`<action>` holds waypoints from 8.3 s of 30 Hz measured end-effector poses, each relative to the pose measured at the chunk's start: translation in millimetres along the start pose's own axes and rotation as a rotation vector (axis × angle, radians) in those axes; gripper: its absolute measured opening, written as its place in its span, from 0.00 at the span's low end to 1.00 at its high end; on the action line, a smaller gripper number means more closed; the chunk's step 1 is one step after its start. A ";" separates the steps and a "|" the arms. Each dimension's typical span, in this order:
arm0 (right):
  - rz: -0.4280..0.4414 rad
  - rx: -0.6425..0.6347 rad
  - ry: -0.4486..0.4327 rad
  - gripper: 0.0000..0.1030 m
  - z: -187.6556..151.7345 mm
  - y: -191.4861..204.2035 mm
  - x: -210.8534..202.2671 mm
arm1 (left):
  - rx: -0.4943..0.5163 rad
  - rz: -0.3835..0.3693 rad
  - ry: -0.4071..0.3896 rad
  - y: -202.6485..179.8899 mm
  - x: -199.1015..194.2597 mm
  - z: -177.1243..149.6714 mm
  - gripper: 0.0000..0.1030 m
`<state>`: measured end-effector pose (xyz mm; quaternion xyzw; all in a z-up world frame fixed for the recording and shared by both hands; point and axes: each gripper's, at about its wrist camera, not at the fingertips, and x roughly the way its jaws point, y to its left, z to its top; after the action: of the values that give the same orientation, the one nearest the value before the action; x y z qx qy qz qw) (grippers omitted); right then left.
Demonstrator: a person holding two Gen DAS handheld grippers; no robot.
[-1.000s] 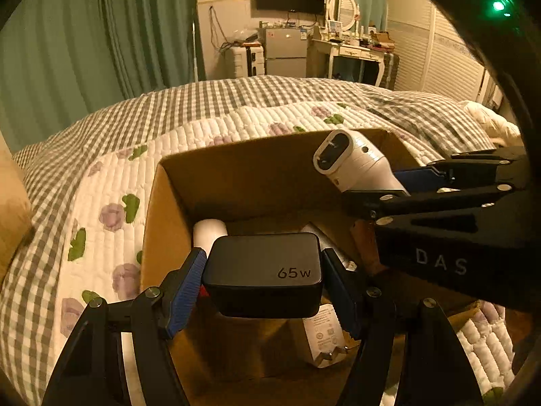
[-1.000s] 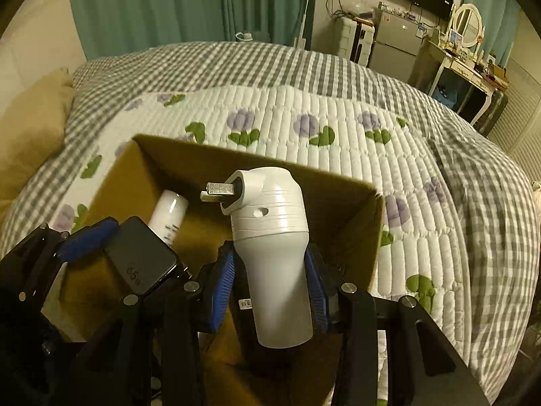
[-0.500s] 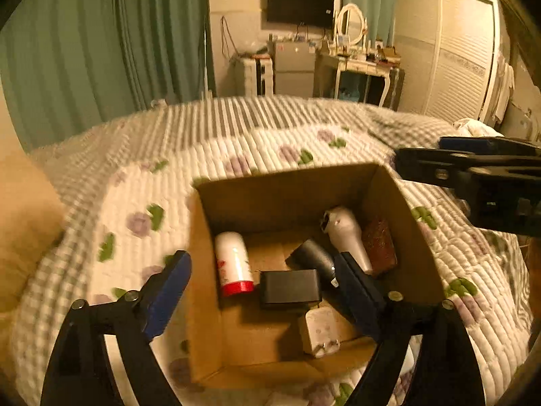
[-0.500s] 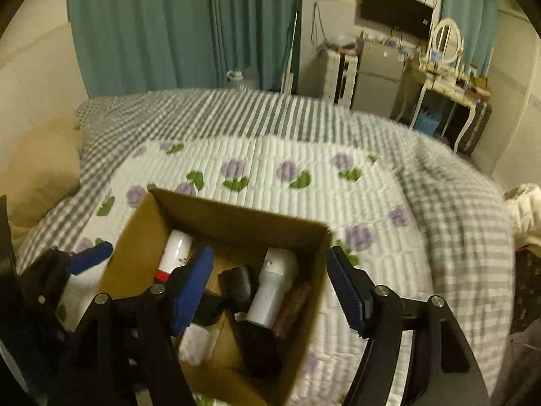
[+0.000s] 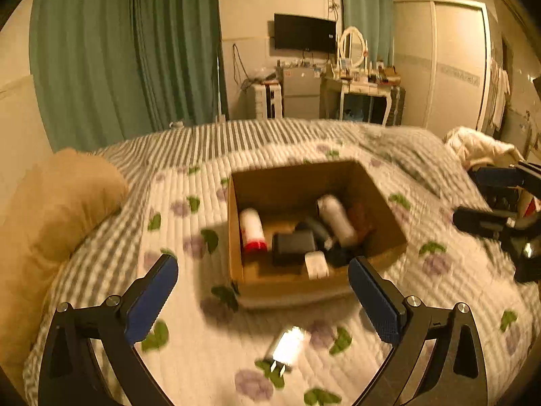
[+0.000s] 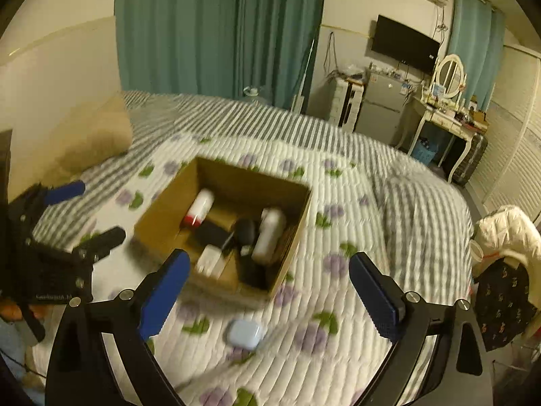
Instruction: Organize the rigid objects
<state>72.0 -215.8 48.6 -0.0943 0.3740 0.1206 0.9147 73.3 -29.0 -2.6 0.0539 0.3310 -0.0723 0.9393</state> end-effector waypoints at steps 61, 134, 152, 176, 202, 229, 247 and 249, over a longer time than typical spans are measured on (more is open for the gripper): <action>0.038 -0.168 0.564 0.54 -79.1 46.0 200.9 | -0.061 -0.068 0.299 -24.7 91.9 -95.6 0.41; 0.064 0.027 0.172 0.54 86.8 -0.2 221.8 | 0.016 -0.055 0.168 -8.6 186.4 55.5 0.41; -0.016 0.129 -0.034 0.71 113.7 -33.3 91.4 | 0.030 -0.007 -0.011 -11.6 87.9 96.0 0.64; -0.122 0.136 -0.444 1.00 -2.1 13.8 -103.5 | -0.047 0.108 -0.408 -13.1 -92.8 39.7 1.00; -0.164 0.231 -0.343 1.00 -63.8 0.8 -3.4 | -0.050 0.129 -0.282 -13.1 -29.1 -24.6 1.00; -0.168 0.224 -0.341 1.00 -63.5 3.7 -3.4 | -0.053 0.099 -0.259 -13.2 -25.4 -27.0 1.00; -0.164 0.228 -0.331 1.00 -65.7 3.4 -0.3 | -0.044 0.101 -0.258 -13.0 -25.5 -27.7 1.00; -0.164 0.229 -0.329 1.00 -66.6 3.4 0.4 | -0.045 0.102 -0.256 -13.3 -25.5 -28.7 1.00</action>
<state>27.2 -230.0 1.2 0.0011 0.2222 0.0160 0.9749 33.7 -35.2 -9.5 0.0399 0.2067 -0.0233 0.9773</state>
